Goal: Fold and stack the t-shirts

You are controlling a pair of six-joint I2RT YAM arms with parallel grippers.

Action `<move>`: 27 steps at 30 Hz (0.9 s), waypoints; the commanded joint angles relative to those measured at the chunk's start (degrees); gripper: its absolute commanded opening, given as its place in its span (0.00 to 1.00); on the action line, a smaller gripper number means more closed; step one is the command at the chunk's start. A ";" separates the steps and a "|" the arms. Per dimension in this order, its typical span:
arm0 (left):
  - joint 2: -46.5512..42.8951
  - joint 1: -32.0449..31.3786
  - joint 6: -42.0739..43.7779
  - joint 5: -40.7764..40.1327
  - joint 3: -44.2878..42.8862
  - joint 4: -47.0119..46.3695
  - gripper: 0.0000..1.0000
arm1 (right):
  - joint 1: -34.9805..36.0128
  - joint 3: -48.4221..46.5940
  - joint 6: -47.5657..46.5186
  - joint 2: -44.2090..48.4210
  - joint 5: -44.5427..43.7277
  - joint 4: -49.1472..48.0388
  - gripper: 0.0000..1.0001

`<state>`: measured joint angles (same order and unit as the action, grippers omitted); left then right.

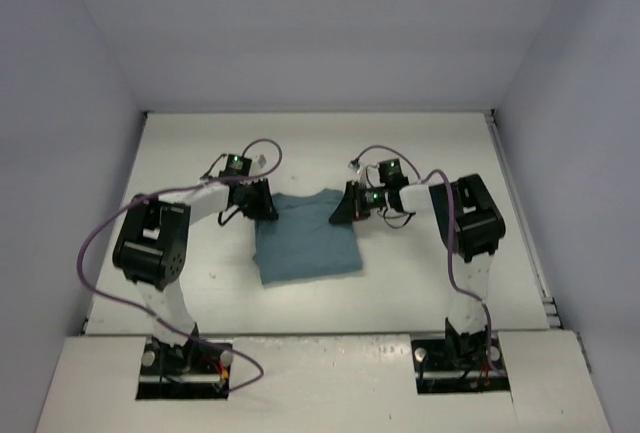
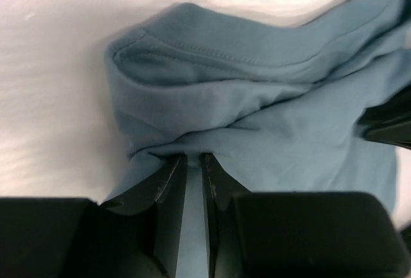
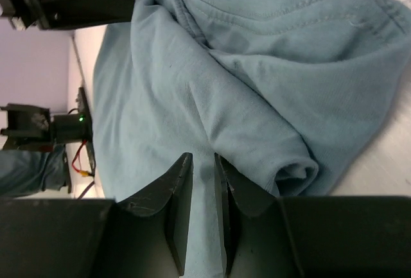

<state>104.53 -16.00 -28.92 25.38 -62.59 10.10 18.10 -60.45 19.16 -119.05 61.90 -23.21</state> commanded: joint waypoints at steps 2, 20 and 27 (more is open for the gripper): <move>0.51 2.53 0.44 0.73 -2.79 -7.55 0.14 | -3.05 0.58 -0.62 -2.76 -0.37 -5.69 0.19; -17.88 1.14 0.89 -0.22 -4.84 -4.19 0.27 | -3.58 -5.88 6.62 13.66 -5.38 -3.87 0.26; -5.38 -3.32 -3.21 1.84 -6.63 -11.91 0.27 | -3.43 -8.89 8.06 5.95 -6.19 -5.91 0.26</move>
<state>92.95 -18.53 -29.05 25.72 -68.55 4.28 15.42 -67.41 25.53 -109.46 56.35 -26.10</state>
